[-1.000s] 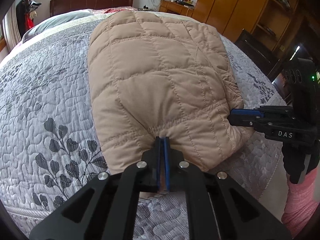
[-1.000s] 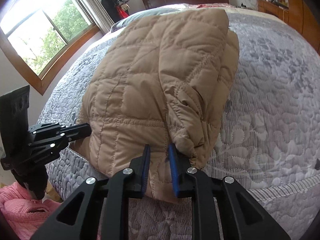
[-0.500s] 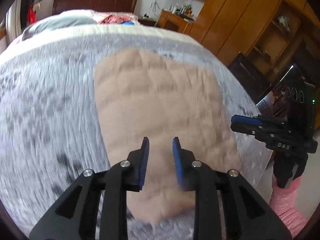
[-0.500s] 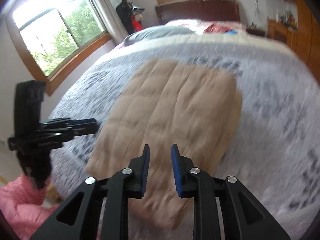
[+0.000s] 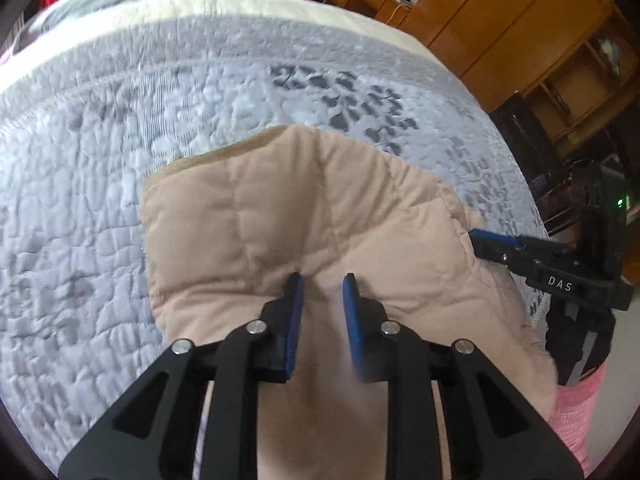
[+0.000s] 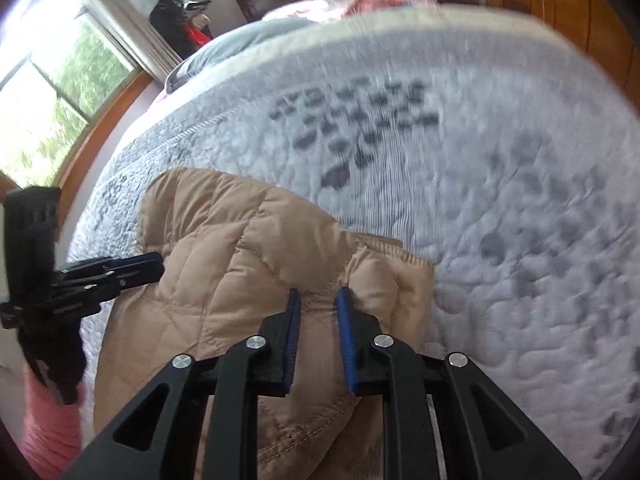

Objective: Fold large clothes

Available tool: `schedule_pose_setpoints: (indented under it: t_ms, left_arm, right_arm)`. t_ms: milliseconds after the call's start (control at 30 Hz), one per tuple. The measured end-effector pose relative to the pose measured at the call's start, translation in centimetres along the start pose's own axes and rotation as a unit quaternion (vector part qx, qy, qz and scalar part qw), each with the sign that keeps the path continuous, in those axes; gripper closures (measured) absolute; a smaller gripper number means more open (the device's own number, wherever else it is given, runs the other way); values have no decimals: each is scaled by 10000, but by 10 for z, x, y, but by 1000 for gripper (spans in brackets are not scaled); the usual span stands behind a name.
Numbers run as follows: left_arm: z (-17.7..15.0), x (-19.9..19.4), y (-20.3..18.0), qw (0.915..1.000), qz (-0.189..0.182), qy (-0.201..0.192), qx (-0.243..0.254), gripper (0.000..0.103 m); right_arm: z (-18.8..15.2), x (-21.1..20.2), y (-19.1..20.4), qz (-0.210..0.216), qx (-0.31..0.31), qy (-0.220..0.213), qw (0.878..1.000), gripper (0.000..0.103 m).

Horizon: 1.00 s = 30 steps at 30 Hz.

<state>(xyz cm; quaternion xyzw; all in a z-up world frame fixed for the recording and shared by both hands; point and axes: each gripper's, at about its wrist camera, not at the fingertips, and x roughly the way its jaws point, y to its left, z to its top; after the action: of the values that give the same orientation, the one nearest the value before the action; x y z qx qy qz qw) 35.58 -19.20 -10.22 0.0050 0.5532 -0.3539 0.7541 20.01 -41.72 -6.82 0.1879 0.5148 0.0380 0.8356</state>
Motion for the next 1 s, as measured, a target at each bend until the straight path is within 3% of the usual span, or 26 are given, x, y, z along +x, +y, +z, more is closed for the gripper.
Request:
schedule_pose_setpoints:
  t_ms: [200,233,300,333,400,467,633,800,1000]
  left_arm:
    - [-5,-13,10,9989,-341,-13,-332,83]
    - [-7,-22,12,9985,-390,-59,-370,80]
    - [-18,-44,16,9981,-433,-261,-345,49]
    - [-24,-53,18,9984,-324,-339,-312,41]
    - [-42,-75,24,9984,-20,-542,-173,37]
    - [-55,-83,33,9982,-42,-568,-172,36]
    - [-97,-84,57,9951,-733,-381,-547,35]
    - [-120,-68,53,9862,-1488,-318,-651,30]
    - [-129,-35,40,9833,-1676,-155,-689,18]
  right_arm:
    - [-3,-13,-3,288,77,-157,9994,82]
    - [-6,-21,-2,342,80,-234,9991,75]
    - [-16,-44,-1,509,52,-438,9977,57]
    - [-23,-54,0,526,49,-510,9973,44]
    - [-34,-67,-2,511,32,-547,9972,35]
    - [-48,-73,-7,636,108,-508,9966,23]
    - [-83,-65,-28,1362,624,-227,9884,17]
    - [-115,-42,-37,2143,1024,-92,9714,15]
    - [-124,-5,-33,2542,1235,121,9592,13]
